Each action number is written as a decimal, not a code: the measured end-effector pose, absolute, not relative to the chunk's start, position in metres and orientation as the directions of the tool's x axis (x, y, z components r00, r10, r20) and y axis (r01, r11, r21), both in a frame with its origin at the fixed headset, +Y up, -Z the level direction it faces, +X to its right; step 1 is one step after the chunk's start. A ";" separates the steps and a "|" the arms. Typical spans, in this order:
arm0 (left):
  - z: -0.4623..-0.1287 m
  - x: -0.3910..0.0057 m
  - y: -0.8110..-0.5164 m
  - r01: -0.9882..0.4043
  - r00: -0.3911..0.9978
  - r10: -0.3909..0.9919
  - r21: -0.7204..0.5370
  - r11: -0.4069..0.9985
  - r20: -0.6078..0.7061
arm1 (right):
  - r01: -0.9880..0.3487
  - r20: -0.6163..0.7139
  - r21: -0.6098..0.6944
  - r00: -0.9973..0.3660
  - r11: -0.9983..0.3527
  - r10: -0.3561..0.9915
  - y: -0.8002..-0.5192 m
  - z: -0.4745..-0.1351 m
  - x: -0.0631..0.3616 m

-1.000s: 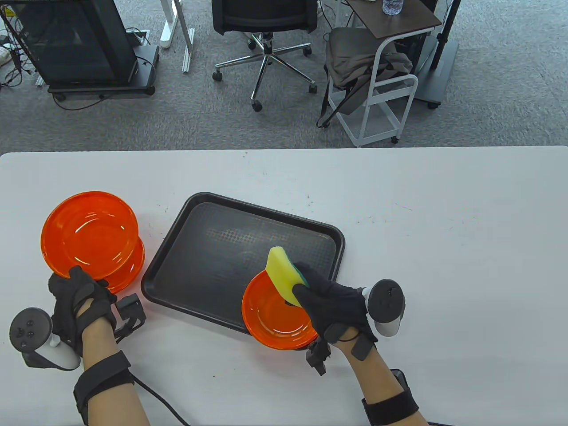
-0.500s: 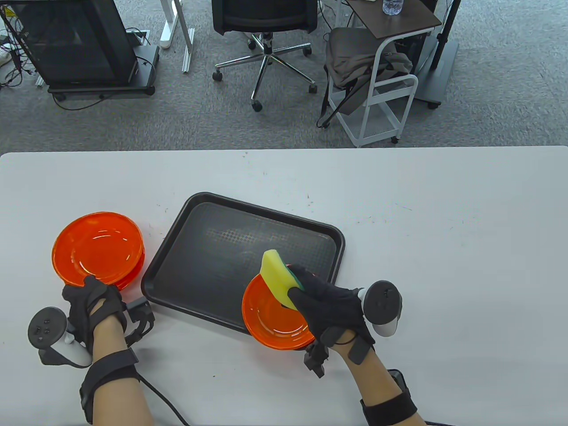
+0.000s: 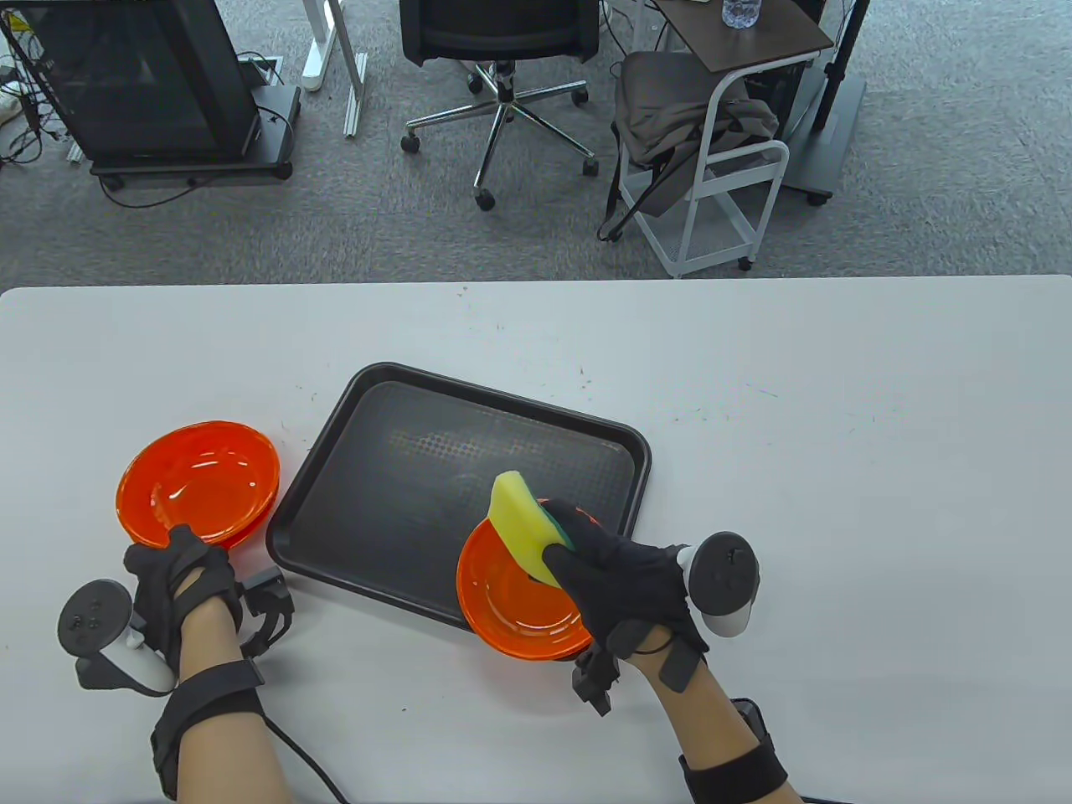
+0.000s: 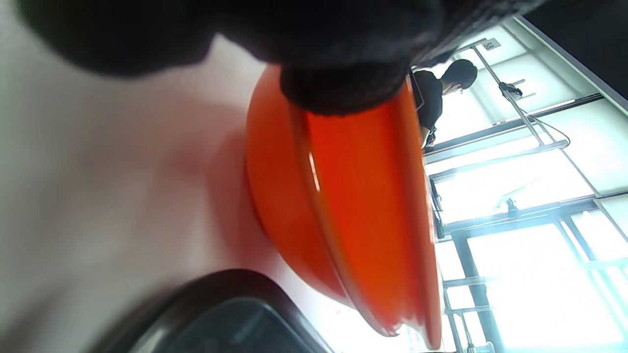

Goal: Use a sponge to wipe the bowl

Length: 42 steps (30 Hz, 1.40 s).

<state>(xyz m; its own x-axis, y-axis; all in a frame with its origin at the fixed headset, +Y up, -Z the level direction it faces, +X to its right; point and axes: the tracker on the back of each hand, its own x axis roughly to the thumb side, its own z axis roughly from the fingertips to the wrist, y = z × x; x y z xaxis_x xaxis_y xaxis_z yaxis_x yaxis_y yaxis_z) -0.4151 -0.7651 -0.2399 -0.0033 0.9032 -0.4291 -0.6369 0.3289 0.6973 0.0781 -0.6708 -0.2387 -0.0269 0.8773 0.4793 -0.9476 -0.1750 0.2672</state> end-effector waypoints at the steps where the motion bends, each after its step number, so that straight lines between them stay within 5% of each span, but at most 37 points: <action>1: -0.239 -0.415 -0.765 -0.641 -0.002 0.901 0.692 0.332 -0.434 | -0.947 0.479 0.269 -0.028 -0.177 0.877 -0.671 -0.239 0.078; 13: -0.234 -0.415 -0.755 -0.667 0.049 0.871 0.633 0.392 -0.488 | -0.948 0.472 0.266 -0.032 -0.177 0.881 -0.671 -0.238 0.079; 24: -0.247 -0.400 -0.726 -0.750 0.206 0.896 0.525 0.403 -0.394 | -0.948 0.474 0.268 -0.025 -0.172 0.880 -0.671 -0.239 0.080; 28: -0.259 -0.381 -0.721 -0.828 0.297 0.878 0.357 0.433 -0.376 | -0.950 0.476 0.262 -0.025 -0.169 0.879 -0.670 -0.239 0.082; 33: -0.276 -0.329 -0.725 -0.911 0.403 0.838 -0.068 0.408 -0.369 | -0.951 0.476 0.261 -0.024 -0.167 0.879 -0.670 -0.240 0.083; 42: -0.284 -0.243 -0.743 -0.748 0.647 0.709 -0.411 0.521 -0.279 | -0.945 0.474 0.268 -0.037 -0.185 0.880 -0.671 -0.240 0.082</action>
